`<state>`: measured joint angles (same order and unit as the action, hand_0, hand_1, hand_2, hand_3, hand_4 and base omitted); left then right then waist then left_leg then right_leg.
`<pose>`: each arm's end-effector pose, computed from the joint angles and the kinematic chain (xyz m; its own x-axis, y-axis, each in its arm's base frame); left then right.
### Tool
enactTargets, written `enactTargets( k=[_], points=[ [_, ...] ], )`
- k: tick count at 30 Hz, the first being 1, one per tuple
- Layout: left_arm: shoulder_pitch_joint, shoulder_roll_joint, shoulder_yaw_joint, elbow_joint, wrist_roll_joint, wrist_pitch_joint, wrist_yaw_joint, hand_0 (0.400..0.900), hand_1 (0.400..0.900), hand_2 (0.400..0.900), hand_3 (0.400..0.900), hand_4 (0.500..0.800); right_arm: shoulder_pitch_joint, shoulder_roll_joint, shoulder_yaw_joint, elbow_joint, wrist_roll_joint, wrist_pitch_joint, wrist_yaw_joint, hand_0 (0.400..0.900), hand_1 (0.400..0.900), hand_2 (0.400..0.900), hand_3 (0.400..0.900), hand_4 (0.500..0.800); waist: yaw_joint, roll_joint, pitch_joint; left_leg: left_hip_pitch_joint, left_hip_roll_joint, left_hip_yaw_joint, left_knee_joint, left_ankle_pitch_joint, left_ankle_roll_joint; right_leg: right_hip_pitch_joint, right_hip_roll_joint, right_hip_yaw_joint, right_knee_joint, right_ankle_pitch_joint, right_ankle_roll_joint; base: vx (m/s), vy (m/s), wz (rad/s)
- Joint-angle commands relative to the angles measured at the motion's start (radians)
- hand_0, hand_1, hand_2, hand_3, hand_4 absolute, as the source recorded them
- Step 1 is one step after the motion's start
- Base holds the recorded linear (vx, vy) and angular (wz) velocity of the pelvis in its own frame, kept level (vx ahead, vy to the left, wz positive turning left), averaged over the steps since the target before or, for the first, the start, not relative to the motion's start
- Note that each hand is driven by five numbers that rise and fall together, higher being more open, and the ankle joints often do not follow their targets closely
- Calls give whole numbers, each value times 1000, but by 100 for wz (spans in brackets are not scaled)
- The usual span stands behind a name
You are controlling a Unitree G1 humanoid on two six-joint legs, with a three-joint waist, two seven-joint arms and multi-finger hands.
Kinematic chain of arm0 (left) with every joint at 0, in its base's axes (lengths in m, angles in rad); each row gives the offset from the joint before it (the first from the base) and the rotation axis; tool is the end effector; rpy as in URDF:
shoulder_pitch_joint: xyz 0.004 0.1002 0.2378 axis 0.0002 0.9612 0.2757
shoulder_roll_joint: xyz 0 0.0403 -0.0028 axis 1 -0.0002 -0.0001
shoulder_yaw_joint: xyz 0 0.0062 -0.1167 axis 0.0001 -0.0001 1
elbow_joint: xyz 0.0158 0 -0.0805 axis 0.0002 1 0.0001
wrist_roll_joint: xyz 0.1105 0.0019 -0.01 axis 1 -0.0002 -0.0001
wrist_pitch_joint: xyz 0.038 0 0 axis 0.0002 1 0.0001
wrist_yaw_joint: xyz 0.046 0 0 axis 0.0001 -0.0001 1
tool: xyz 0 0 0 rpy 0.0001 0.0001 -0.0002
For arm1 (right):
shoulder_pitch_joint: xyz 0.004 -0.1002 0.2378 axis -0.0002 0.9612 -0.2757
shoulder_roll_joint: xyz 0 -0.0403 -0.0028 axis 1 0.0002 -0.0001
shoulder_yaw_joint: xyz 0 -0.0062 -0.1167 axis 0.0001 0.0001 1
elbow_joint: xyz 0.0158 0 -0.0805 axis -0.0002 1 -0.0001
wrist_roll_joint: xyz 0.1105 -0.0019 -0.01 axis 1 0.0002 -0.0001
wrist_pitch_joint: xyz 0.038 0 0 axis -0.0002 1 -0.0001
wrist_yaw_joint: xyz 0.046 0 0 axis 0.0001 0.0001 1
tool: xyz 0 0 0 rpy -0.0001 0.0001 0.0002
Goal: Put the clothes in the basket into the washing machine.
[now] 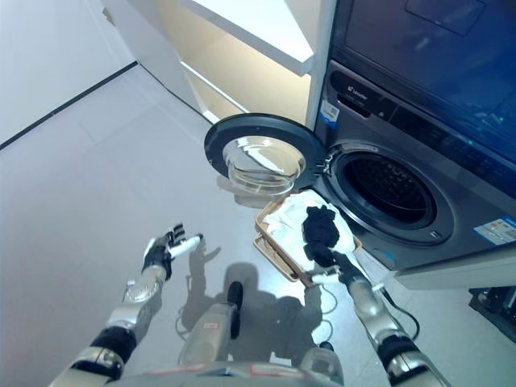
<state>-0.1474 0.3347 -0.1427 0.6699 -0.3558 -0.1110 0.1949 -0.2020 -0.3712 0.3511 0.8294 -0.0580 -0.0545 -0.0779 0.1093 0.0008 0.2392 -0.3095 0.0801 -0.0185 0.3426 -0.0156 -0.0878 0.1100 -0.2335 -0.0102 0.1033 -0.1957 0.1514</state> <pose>0.2152 0.2258 -0.0469 0.8841 0.2550 -0.3916 -0.2229 0.9666 0.1262 0.2074 -0.2184 -0.0691 0.8253 -0.0452 -0.5628 -0.2877 0.8240 -0.4881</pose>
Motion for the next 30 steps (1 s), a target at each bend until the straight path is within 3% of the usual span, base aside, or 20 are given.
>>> enactTargets(
  k=[1, 5, 7, 10, 12, 13, 15, 17, 18, 24, 26, 30],
  points=[
    [-11, 54, -25, -63, -1, -74, 32, 900, 900, 900, 900, 800, -45, -49, -1, -48, 27, -40, -47, 900, 900, 900, 900, 800, 5, -23, -105, -176, 7, -24, -88, 174, -11, 52, -66, -20, 72, 148, 38, 185, 219, 37],
    [-53, 63, -43, -39, -4, -71, 36, 900, 900, 900, 900, 800, -70, -59, 8, -61, 27, -34, -53, 900, 900, 900, 900, 800, -8, -35, -117, -177, -33, 31, -57, 116, 30, 16, -110, -62, 132, 318, 28, 216, 266, 34],
    [-67, 65, -49, -13, 16, -61, 38, 900, 900, 900, 900, 800, -87, -56, 20, -56, 31, -32, -55, 900, 900, 900, 900, 800, -11, -32, -108, -131, -51, 43, -53, 76, 69, -30, -130, -58, 233, 392, -7, 195, 297, -9],
    [-57, 65, -42, -17, 5, -64, 36, 900, 900, 900, 900, 800, -102, -44, 37, -23, 38, -30, -52, 900, 900, 900, 900, 800, -25, -22, -76, -45, -89, 40, -80, 44, 115, -107, -106, -3, 348, 466, -28, 160, 260, -5],
    [-53, 71, -27, -16, -6, -66, 38, 900, 900, 900, 900, 800, -115, -39, 44, -14, 39, -28, -49, 900, 900, 900, 900, 800, -20, -20, -65, 1, -102, 42, -103, 25, 132, -158, -120, -43, 358, 454, -27, 147, 160, -10],
    [-53, 71, -26, -16, -6, -66, 38, 900, 900, 900, 900, 800, -116, -39, 45, -13, 39, -28, -49, 900, 900, 900, 900, 800, -21, -22, -62, 4, -104, 42, -103, 24, 132, -156, -122, -44, 361, 451, -27, 182, 66, -2],
    [-73, 63, -22, 17, -34, -71, 44, 900, 900, 900, 900, 800, -168, -27, 58, 37, 49, -23, -48, 900, 900, 900, 900, 800, -30, -15, -38, 54, -102, 23, -127, 3, 125, -232, -92, -77, 266, 332, -29, 219, -24, 19],
    [-77, 61, -21, 33, -38, -74, 47, 900, 900, 900, 900, 800, -176, -25, 55, 53, 52, -23, -53, 900, 900, 900, 900, 800, -38, -15, -31, 64, -105, 12, -127, -4, 121, -238, -89, -87, 215, 320, -22, 195, -84, 40],
    [-89, 58, -24, 66, -47, -76, 51, 900, 900, 900, 900, 800, -182, -28, 51, 65, 59, -24, -55, 900, 900, 900, 900, 800, -62, -20, -16, 105, -114, -11, -135, -27, 106, -262, -60, -62, 95, 295, -7, 286, -126, 72],
    [-116, 74, -18, 72, -72, -90, 63, 900, 900, 900, 900, 800, -215, -42, 49, 108, 42, -16, -72, 900, 900, 900, 900, 800, -118, -48, 35, 168, -104, -94, -105, -97, 57, -342, -42, 5, -35, 395, 44, 248, -218, 85],
    [-113, 74, -12, 48, -74, -94, 79, 900, 900, 900, 900, 800, -236, -31, 31, 151, 45, -12, -100, 900, 900, 900, 900, 800, -104, -56, 50, 158, -92, -109, -75, -115, 46, -343, -41, -41, -5, 354, 36, 107, -212, 47],
    [-149, 46, -48, 24, -110, -113, 113, 900, 900, 900, 900, 800, -331, 6, 14, 294, 90, -2, -171, 900, 900, 900, 900, 800, -103, -26, 82, 122, -52, -155, -126, -65, 15, -376, -19, -83, 23, 334, 22, 3, -196, 56]
  ],
)
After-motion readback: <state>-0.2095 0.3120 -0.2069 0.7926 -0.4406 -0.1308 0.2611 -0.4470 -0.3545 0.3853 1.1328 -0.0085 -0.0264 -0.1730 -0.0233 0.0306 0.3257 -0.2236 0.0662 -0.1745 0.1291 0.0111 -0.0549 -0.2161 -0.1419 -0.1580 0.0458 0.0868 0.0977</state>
